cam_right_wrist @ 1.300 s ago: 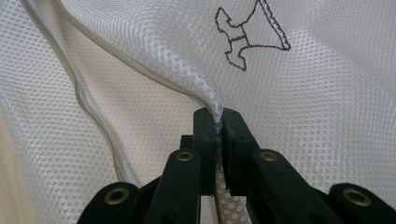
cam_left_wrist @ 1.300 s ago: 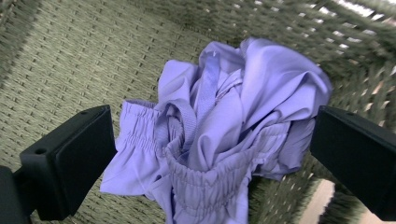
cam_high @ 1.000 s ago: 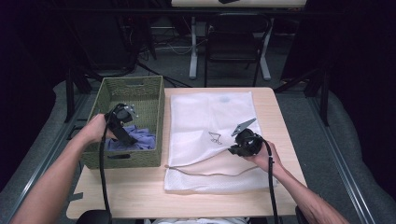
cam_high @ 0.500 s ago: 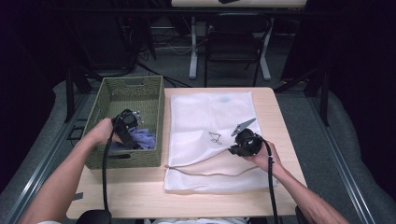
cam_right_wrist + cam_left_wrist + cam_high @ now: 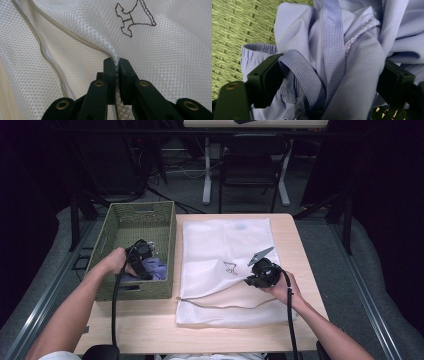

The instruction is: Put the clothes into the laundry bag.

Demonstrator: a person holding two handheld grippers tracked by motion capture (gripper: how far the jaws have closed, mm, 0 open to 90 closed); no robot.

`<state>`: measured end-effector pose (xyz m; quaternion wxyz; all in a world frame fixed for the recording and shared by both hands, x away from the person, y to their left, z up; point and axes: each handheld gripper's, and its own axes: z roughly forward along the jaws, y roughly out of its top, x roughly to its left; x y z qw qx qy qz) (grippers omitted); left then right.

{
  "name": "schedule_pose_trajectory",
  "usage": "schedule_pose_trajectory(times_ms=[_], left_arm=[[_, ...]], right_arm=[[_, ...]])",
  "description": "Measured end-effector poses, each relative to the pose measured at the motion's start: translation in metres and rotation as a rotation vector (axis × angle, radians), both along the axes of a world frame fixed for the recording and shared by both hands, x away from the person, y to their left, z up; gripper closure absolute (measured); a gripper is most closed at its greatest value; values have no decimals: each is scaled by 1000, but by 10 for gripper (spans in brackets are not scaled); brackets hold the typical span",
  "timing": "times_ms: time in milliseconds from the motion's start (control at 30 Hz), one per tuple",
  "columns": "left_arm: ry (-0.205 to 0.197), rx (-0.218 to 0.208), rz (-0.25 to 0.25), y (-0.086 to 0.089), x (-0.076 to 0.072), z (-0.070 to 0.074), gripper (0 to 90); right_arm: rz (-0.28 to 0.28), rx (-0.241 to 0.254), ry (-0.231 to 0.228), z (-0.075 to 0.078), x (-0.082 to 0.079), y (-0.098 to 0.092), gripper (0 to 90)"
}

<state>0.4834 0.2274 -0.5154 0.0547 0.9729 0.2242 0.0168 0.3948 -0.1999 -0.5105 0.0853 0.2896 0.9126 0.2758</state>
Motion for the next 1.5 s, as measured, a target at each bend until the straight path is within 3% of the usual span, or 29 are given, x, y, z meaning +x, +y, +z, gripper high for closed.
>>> schedule_pose_trajectory(times_ms=[267, 333, 700, 933, 1167, 1500], left_arm=[[35, 56, 3, -7, 3, -8, 303], [45, 61, 14, -8, 3, -9, 378], [65, 9, 32, 0, 3, -7, 654], [47, -6, 27, 2, 1, -4, 715], [8, -53, 41, 8, -2, 3, 731], [-21, -62, 27, 11, -6, 20, 738]], right_arm=[[0, 1, -1, 0, 0, 0, 858], [-7, 2, 2, 0, -1, -1, 858], [-4, 2, -2, 1, 0, -1, 859], [-7, 4, -1, 1, 0, -1, 859], [-2, 6, -2, 2, 0, -2, 859], [-2, 8, -3, 2, 0, -2, 859]])
